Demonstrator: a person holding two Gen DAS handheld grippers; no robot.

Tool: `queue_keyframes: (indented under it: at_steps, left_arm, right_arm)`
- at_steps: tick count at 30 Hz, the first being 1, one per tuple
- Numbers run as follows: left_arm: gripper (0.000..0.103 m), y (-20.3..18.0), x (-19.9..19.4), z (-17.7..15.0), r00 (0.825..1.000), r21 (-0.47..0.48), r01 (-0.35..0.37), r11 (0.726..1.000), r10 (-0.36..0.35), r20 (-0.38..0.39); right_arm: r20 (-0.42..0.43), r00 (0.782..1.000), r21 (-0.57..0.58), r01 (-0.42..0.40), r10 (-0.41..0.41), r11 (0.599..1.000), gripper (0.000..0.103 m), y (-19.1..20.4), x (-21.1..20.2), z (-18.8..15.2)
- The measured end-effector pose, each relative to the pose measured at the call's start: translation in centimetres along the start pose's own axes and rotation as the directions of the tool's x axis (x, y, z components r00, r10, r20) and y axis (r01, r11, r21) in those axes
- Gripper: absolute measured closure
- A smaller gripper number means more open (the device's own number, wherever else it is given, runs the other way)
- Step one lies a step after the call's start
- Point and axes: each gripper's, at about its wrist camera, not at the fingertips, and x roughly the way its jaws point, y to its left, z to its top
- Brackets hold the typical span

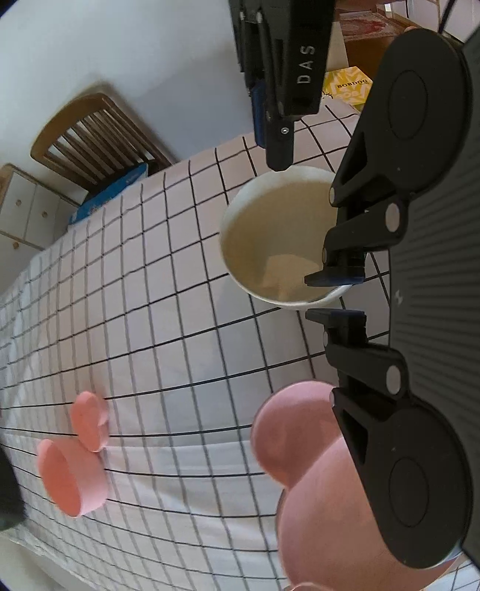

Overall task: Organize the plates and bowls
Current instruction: 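Lower the cream bowl onto the pig-shaped plate and open both grippers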

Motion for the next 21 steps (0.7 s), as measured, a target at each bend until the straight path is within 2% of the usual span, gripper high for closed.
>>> queue_keyframes:
  at_steps: [9, 14, 21]
  left_arm:
    - [0.091, 1.1, -3.3, 2.7, 0.997, -0.003, 0.022, 1.000, -0.021, 0.068]
    - [0.091, 2.1, -5.0, 4.5, 0.994, -0.010, -0.001, 1.000, 0.002, 0.113]
    - [0.091, 3.8, -6.8, 7.0, 0.985, -0.040, -0.043, 0.998, 0.049, 0.165]
  right_arm:
    - [0.072, 0.997, -0.008, -0.022, 0.022, 1.000, 0.066, 1.1, -2.6, 2.6]
    - [0.107, 0.994, -0.041, -0.025, 0.029, 0.999, 0.062, 2.5, -3.9, 4.6]
    - [0.163, 0.986, -0.103, -0.026, 0.043, 0.994, 0.044, 4.7, -4.5, 7.2]
